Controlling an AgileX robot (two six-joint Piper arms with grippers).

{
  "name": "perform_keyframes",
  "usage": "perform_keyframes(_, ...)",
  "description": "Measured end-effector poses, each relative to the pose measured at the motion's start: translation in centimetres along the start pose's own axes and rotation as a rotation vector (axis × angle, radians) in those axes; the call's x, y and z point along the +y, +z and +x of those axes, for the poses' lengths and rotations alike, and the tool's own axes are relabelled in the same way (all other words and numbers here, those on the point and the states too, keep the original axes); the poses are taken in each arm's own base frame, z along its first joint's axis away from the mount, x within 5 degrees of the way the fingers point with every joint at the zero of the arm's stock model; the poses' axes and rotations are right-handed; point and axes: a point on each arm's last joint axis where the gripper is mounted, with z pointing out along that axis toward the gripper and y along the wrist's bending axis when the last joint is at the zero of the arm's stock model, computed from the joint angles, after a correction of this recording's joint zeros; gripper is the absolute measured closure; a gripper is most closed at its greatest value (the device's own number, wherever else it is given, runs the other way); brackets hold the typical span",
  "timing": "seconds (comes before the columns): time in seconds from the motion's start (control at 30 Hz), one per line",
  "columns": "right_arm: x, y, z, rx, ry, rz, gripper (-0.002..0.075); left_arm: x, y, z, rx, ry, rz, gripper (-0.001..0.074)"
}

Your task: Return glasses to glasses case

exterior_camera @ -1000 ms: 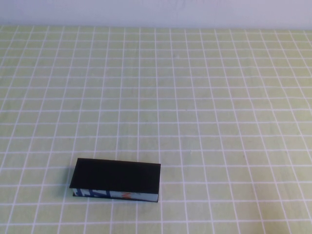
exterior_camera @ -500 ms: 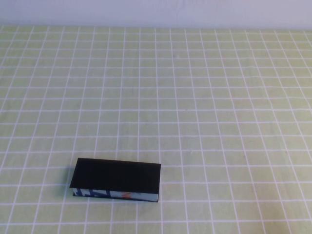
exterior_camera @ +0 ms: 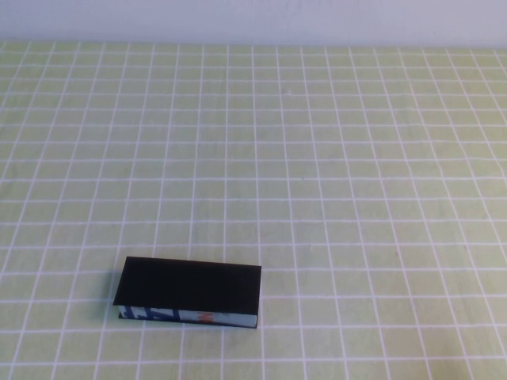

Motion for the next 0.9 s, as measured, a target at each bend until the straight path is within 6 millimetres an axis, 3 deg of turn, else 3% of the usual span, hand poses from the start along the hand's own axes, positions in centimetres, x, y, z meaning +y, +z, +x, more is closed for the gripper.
perform_keyframes(0.9, 0.07, 0.0, 0.03, 0.003, 0.013, -0.007, 0.0737, 0.25, -0.01, -0.46, -0.05, 0.044, -0.029, 0.0737)
